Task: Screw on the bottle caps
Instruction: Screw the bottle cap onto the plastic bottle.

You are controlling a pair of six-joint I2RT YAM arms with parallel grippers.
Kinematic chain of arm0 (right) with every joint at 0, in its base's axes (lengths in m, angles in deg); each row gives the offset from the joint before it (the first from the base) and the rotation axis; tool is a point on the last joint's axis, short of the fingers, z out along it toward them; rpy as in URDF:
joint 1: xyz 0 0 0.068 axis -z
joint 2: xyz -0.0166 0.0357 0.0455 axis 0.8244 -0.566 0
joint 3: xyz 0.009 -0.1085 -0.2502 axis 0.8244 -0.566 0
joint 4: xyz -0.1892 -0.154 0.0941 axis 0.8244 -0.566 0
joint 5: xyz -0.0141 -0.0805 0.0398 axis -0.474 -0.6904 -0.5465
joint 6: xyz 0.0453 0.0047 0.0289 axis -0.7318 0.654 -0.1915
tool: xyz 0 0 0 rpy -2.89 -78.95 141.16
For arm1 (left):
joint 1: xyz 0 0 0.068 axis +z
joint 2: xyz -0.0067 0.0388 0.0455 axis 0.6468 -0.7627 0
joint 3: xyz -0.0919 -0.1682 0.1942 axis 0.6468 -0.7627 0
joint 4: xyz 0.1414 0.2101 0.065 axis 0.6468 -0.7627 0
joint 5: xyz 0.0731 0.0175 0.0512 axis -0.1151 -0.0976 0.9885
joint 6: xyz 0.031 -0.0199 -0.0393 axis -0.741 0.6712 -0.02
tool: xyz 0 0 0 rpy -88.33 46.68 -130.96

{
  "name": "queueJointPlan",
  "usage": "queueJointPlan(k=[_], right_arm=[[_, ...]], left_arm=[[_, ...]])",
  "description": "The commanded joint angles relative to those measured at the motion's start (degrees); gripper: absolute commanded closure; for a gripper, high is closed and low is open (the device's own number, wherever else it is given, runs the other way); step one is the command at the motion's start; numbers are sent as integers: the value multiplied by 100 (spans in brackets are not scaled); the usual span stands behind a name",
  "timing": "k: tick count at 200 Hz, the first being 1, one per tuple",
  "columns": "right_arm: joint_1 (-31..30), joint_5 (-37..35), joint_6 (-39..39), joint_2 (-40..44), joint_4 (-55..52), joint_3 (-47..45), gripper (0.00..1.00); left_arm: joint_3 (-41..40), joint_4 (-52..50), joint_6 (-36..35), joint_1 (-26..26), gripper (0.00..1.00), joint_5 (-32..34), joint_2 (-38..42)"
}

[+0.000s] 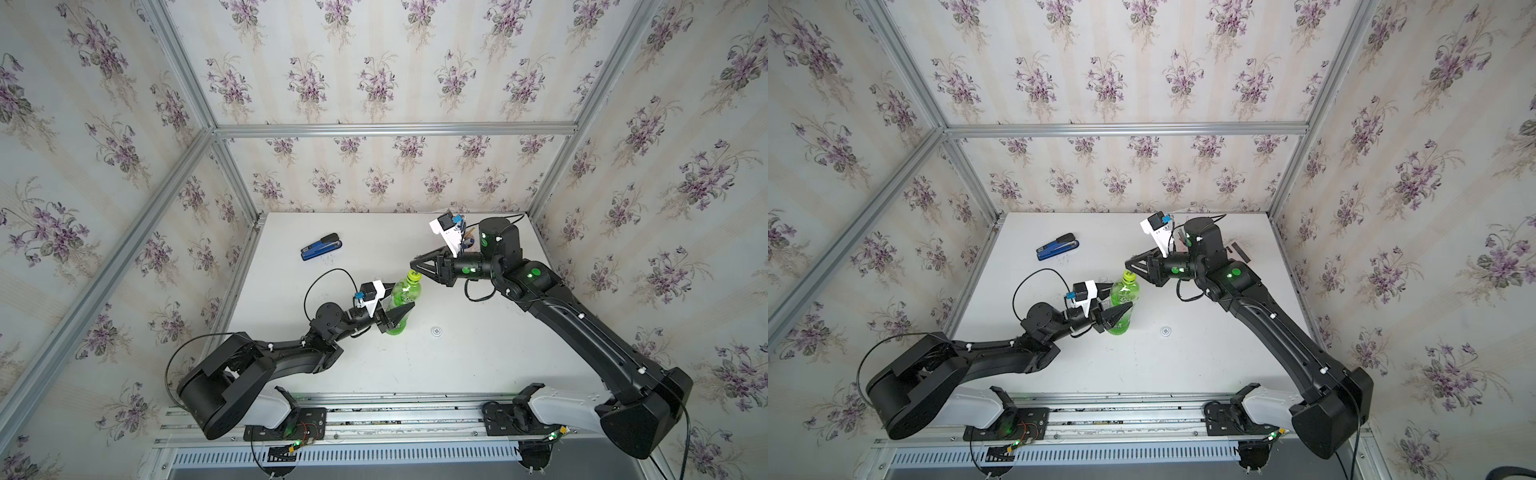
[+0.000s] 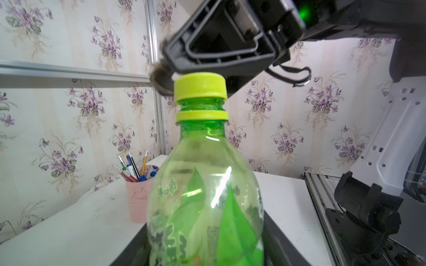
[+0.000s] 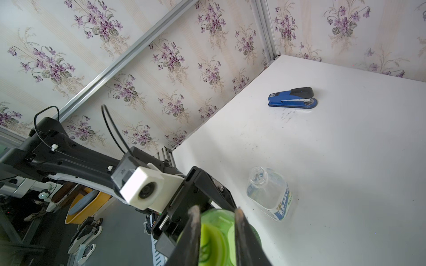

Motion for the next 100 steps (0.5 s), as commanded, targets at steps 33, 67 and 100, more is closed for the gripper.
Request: queueJointPlan(k=[33,67,100], right_arm=[[1,113,50,-2,-120,-47,77],[2,172,67,29,-146,-29,79],[4,149,102,59,-217,-38,80]], left_arm=[[33,258,1,6,39,1,10],[45,293,51,4,39,137,-45],[74,156,87,4,39,311,-44]])
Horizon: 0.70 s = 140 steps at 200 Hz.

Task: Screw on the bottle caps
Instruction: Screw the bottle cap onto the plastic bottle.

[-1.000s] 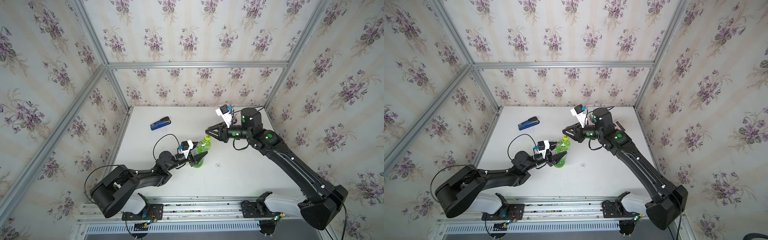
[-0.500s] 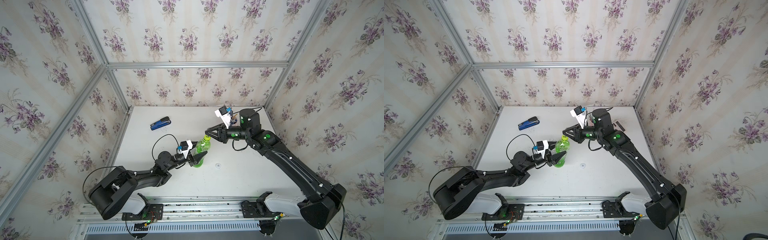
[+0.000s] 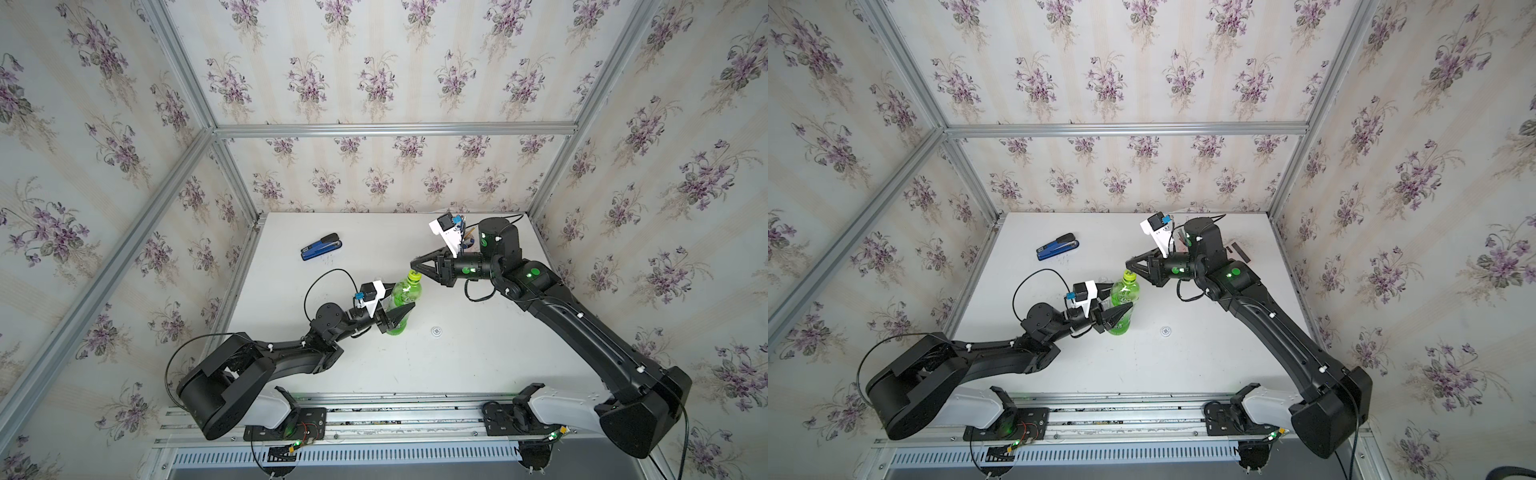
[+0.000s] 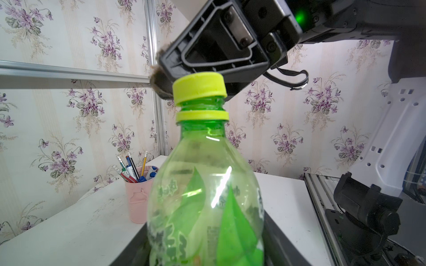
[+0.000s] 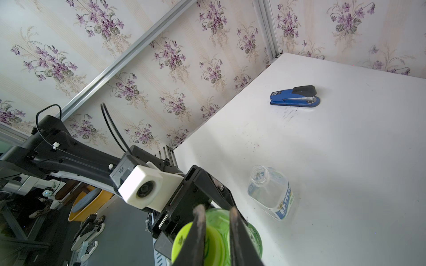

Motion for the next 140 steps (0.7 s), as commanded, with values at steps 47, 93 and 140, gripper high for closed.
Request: queueJointPlan(k=[47,93,140], right_arm=[[6,-33,144,104,-170,-69,79],[0,42,146,55,-167,-69,79],[4,116,60,105,-211,-85,79]], left_arm=[[82,126,102,10,39,369,-10],[118,122,116,11,39,300,-18],[159,-31,107,13,39,364,-34]])
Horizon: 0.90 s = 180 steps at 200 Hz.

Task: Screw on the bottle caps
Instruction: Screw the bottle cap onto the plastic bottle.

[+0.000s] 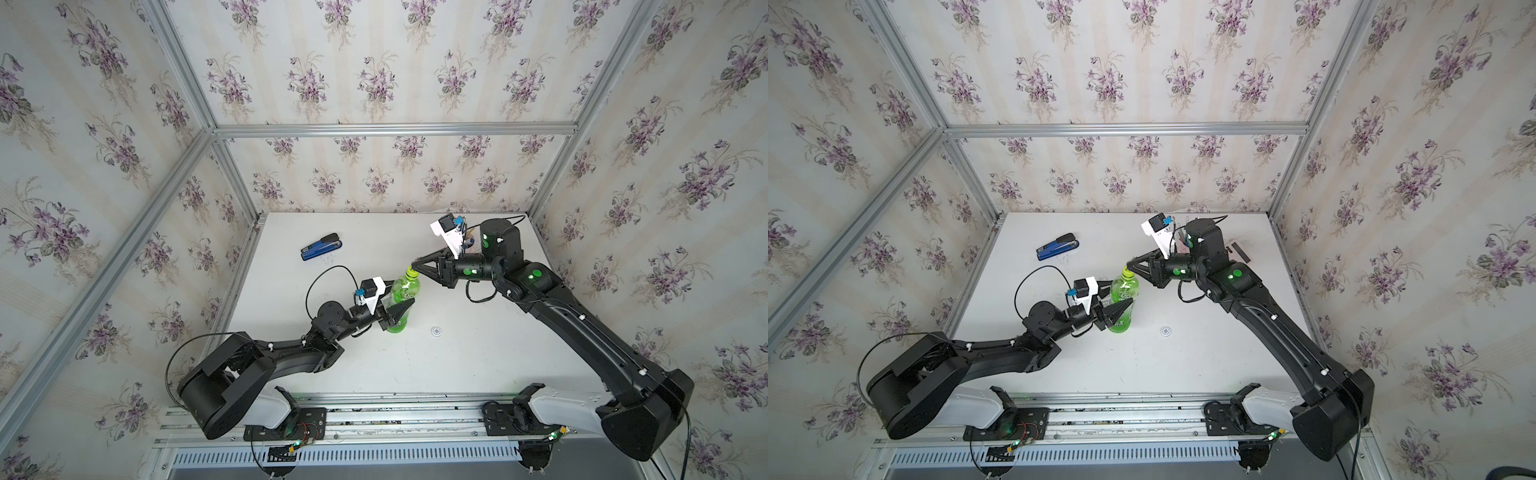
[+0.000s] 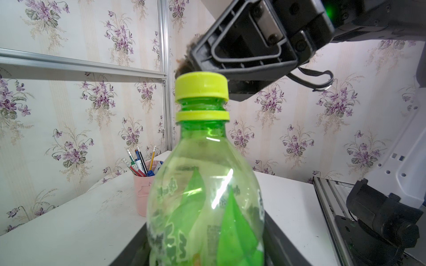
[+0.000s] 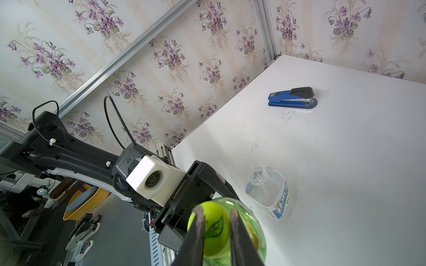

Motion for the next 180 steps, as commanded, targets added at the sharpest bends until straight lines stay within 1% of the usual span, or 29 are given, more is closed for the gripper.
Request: queueJointPlan(k=[1,25,83,121,180], right_arm=[[-5,143,-48,28,-206,-16,79],[-12,117,-79,45,-259,-8,79],[-10,-226,-18,49,-517,10,77],[-12,-122,-26,83,-604,41,77],[-10,-48,-87,208,-685,14,77]], left_arm=[[75,172,44,9,39,101,-11],[103,152,35,8,39,73,-12],[146,-27,-70,-18,39,27,-13],[176,-152,-53,-18,39,182,3],[235,-220,-79,-18,38,162,-11]])
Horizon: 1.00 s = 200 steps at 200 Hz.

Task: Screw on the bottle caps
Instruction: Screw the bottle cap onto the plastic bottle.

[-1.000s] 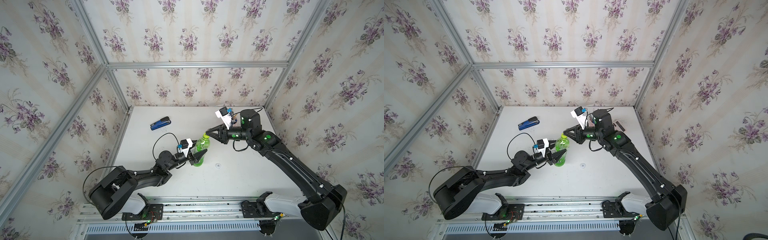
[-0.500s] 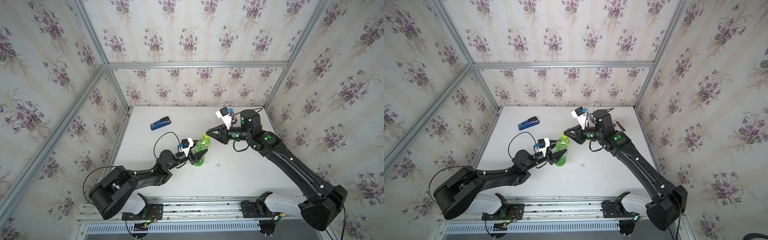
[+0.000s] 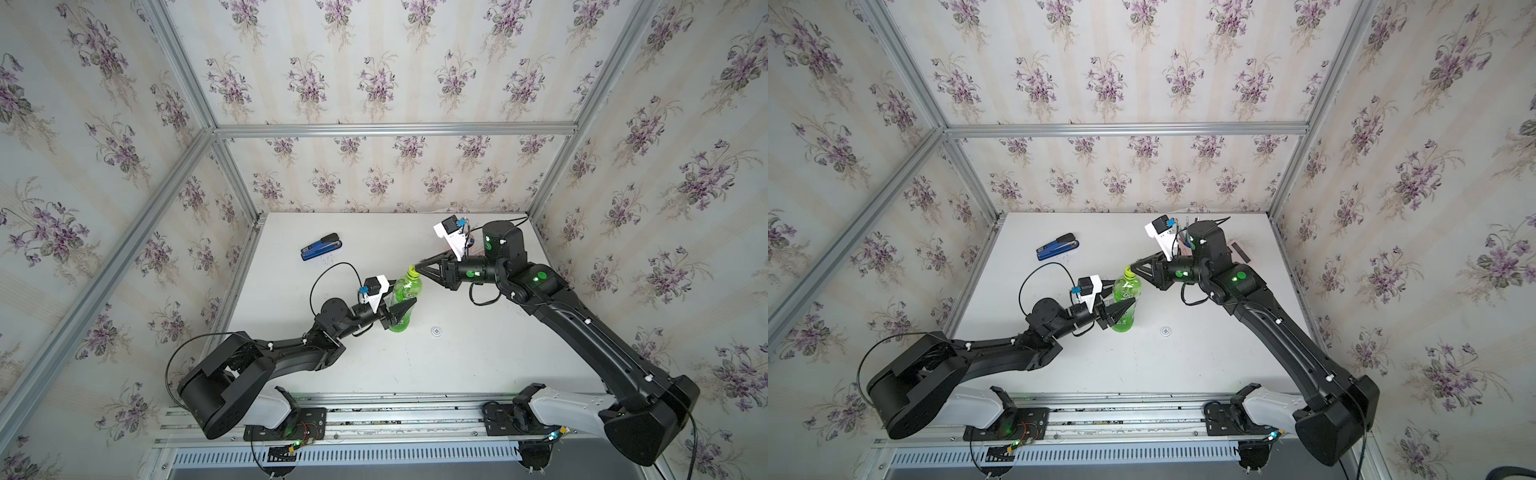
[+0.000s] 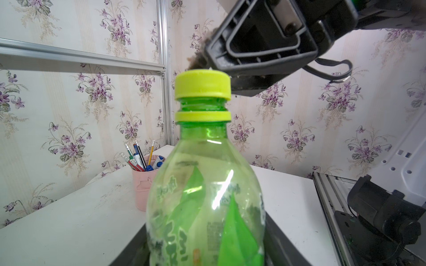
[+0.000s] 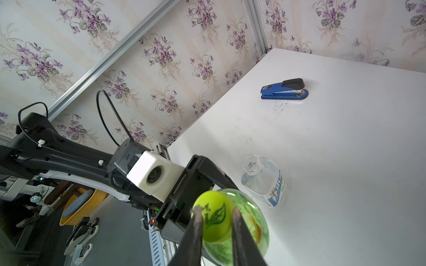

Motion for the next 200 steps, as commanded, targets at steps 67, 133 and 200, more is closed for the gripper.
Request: queueJointPlan(k=[67,133,200], right_arm=[[-11,26,301,221,-656,245,72],[2,-541,355,-115,-443,438,68],[-3,-138,259,-341,-226,385,67]], left_arm=[[75,129,-77,4,39,104,-257],[57,207,-173,1,38,-246,-262],[58,219,-140,-3,38,-210,-195]])
